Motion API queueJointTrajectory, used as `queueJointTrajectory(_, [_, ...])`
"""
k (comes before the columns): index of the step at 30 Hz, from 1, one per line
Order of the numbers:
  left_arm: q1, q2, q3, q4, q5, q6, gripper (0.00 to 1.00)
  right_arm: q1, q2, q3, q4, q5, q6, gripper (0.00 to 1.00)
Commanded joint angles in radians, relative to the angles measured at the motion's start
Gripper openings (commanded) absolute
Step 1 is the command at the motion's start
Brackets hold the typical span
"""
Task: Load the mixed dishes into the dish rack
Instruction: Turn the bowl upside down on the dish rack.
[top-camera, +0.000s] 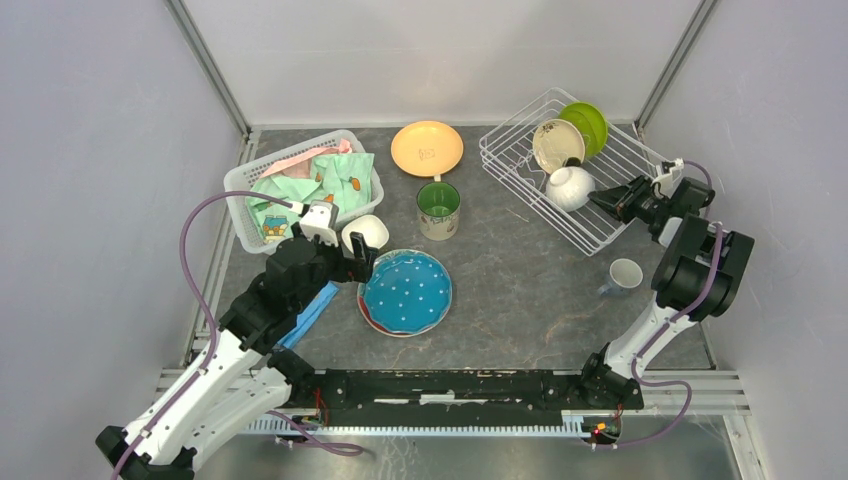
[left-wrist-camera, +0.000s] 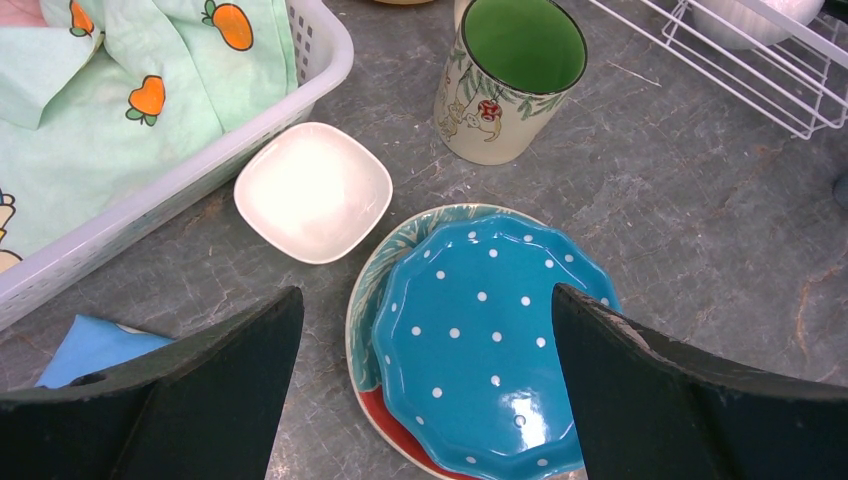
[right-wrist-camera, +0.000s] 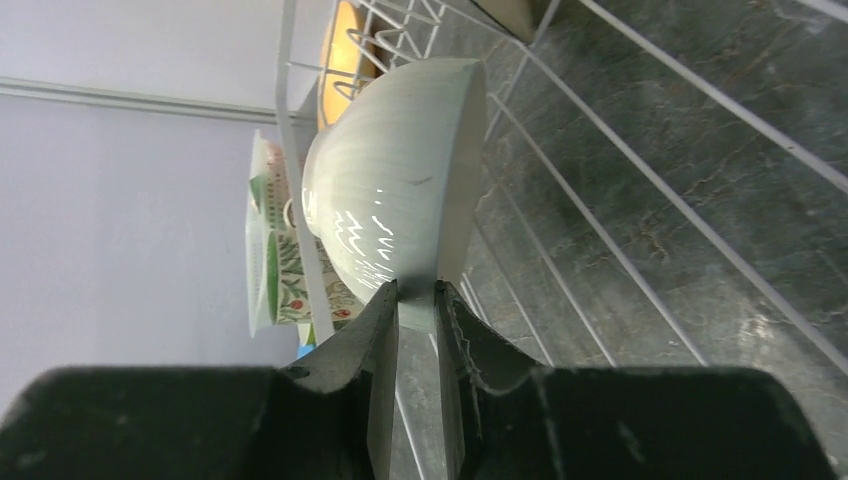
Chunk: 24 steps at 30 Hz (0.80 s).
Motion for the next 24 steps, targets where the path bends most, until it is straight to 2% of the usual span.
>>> queueJointTrajectory(1, [-0.003,-0.006,0.002,0.036,0.011,0.03,1.0,-0.013,-0.011,0.048,-0.265,0.133,-0.147,0.28])
queueJointTrajectory(15, [-0.003,-0.014,0.002,0.036,0.01,0.029,1.0,-0.003,-0.104,0.151,-0.525,0.328,-0.29,0.34])
queueJointTrajectory(24, [-0.004,-0.023,0.0,0.036,0.009,0.03,1.0,0.073,-0.152,0.274,-0.688,0.475,-0.393,0.35])
